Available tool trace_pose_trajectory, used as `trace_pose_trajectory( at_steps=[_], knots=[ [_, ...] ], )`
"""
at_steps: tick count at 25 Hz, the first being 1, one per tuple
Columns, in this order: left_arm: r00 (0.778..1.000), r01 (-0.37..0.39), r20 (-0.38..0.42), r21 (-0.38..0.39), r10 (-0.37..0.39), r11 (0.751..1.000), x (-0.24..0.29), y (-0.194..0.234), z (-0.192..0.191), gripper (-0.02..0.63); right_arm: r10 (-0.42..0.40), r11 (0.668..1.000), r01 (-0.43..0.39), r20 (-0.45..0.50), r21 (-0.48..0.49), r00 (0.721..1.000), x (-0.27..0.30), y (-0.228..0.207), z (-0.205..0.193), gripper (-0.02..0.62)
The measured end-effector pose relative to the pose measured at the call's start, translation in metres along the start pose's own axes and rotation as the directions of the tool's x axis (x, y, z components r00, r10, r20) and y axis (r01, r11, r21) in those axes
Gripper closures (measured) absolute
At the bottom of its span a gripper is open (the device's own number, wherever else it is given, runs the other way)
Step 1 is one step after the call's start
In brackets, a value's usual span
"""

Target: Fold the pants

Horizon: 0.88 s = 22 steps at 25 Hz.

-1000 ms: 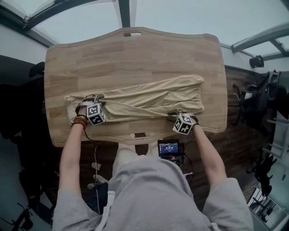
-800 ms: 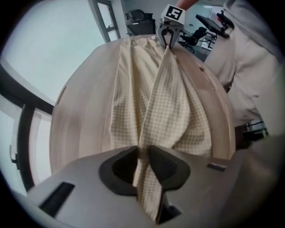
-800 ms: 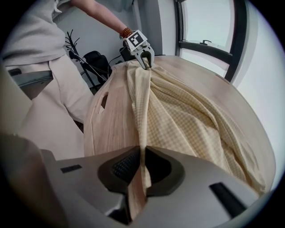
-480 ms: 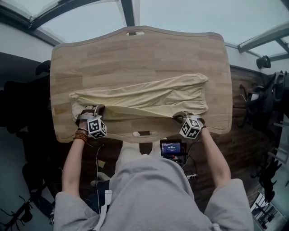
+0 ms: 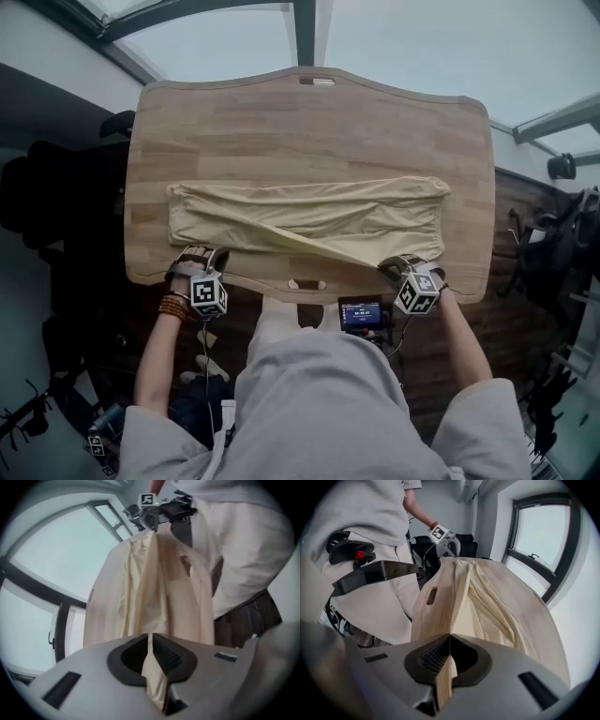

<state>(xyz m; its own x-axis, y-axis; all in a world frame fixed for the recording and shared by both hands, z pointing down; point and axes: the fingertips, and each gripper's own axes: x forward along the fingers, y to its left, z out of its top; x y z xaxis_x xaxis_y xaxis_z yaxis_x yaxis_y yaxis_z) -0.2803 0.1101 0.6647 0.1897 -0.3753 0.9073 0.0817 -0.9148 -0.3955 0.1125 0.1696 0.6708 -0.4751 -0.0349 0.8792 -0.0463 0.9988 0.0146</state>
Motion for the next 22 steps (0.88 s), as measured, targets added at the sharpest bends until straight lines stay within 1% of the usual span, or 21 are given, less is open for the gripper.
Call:
trace_pose_trajectory(
  at_steps=[1,2,3,4,5,6,7,9,10,11,12,13,14,15,16,17,19,20,22],
  knots=[
    [0.999,-0.034,-0.004,-0.038,0.034,0.999,0.009,0.031,-0.006,0.57,0.01,1.0,-0.01,-0.013,-0.019,1.0,-0.001,0.001,-0.001,0.587],
    [0.998,-0.059,-0.012,-0.079,0.058,0.995,0.02,0.059,-0.016,0.529,0.016,1.0,-0.017,-0.023,-0.025,1.0,-0.004,0.002,-0.001,0.588],
    [0.997,-0.07,-0.024,-0.113,0.068,0.991,0.032,0.08,-0.03,0.489,0.018,1.0,-0.018,-0.028,-0.023,0.999,-0.007,0.002,0.0,0.586],
    [0.998,-0.065,-0.036,-0.134,0.061,0.989,0.047,0.093,-0.045,0.466,0.015,1.0,-0.015,-0.032,-0.02,0.999,-0.01,0.002,0.002,0.588],
    [0.998,-0.04,-0.043,-0.135,0.034,0.99,0.062,0.099,-0.059,0.456,0.008,1.0,-0.008,-0.038,-0.018,0.999,-0.013,0.0,0.005,0.588],
    [0.999,0.006,-0.044,-0.113,-0.011,0.994,0.073,0.1,-0.068,0.444,-0.004,1.0,0.003,-0.045,-0.018,0.999,-0.016,-0.002,0.008,0.588],
    [0.997,0.064,-0.045,-0.067,-0.067,0.996,0.081,0.097,-0.071,0.434,-0.019,1.0,0.019,-0.051,-0.016,0.998,-0.018,-0.007,0.012,0.588],
    [0.984,0.17,-0.059,0.047,-0.167,0.984,0.097,0.083,-0.075,0.389,-0.062,0.998,0.062,-0.057,0.002,0.996,-0.023,-0.02,0.019,0.588],
    [0.978,0.203,-0.065,0.082,-0.198,0.976,0.104,0.076,-0.077,0.387,-0.084,0.996,0.086,-0.059,0.016,0.995,-0.026,-0.027,0.022,0.588],
    [0.973,0.229,-0.063,0.091,-0.224,0.969,0.11,0.069,-0.077,0.39,-0.105,0.994,0.107,-0.064,0.031,0.992,-0.029,-0.033,0.024,0.588],
    [0.967,0.253,-0.053,0.081,-0.249,0.964,0.114,0.063,-0.077,0.403,-0.124,0.991,0.127,-0.071,0.046,0.99,-0.033,-0.04,0.025,0.588],
    [0.962,0.272,-0.039,0.067,-0.27,0.96,0.117,0.058,-0.076,0.44,-0.14,0.987,0.145,-0.079,0.061,0.987,-0.037,-0.045,0.024,0.588],
    [0.961,0.275,-0.024,0.059,-0.274,0.96,0.118,0.056,-0.076,0.497,-0.154,0.984,0.161,-0.087,0.074,0.984,-0.04,-0.051,0.024,0.588],
    [0.967,0.256,-0.011,0.057,-0.256,0.965,0.116,0.058,-0.077,0.542,-0.165,0.981,0.173,-0.094,0.082,0.982,-0.042,-0.055,0.024,0.588],
    [0.976,0.218,-0.001,0.056,-0.218,0.974,0.112,0.062,-0.078,0.586,-0.174,0.979,0.183,-0.103,0.086,0.979,-0.044,-0.058,0.024,0.588],
    [0.986,0.168,0.01,0.046,-0.169,0.985,0.104,0.068,-0.079,0.586,-0.18,0.978,0.19,-0.112,0.084,0.977,-0.045,-0.059,0.023,0.588],
    [0.999,0.039,0.029,0.0,-0.039,0.999,0.079,0.078,-0.078,0.588,-0.185,0.978,0.196,-0.129,0.078,0.974,-0.047,-0.055,0.022,0.588],
    [0.999,-0.031,0.035,-0.023,0.032,0.999,0.063,0.08,-0.077,0.588,-0.185,0.977,0.196,-0.133,0.08,0.974,-0.046,-0.051,0.022,0.588],
    [0.987,-0.152,0.037,-0.045,0.154,0.987,0.026,0.073,-0.076,0.588,-0.182,0.976,0.195,-0.134,0.096,0.974,-0.044,-0.043,0.021,0.588]
  ],
)
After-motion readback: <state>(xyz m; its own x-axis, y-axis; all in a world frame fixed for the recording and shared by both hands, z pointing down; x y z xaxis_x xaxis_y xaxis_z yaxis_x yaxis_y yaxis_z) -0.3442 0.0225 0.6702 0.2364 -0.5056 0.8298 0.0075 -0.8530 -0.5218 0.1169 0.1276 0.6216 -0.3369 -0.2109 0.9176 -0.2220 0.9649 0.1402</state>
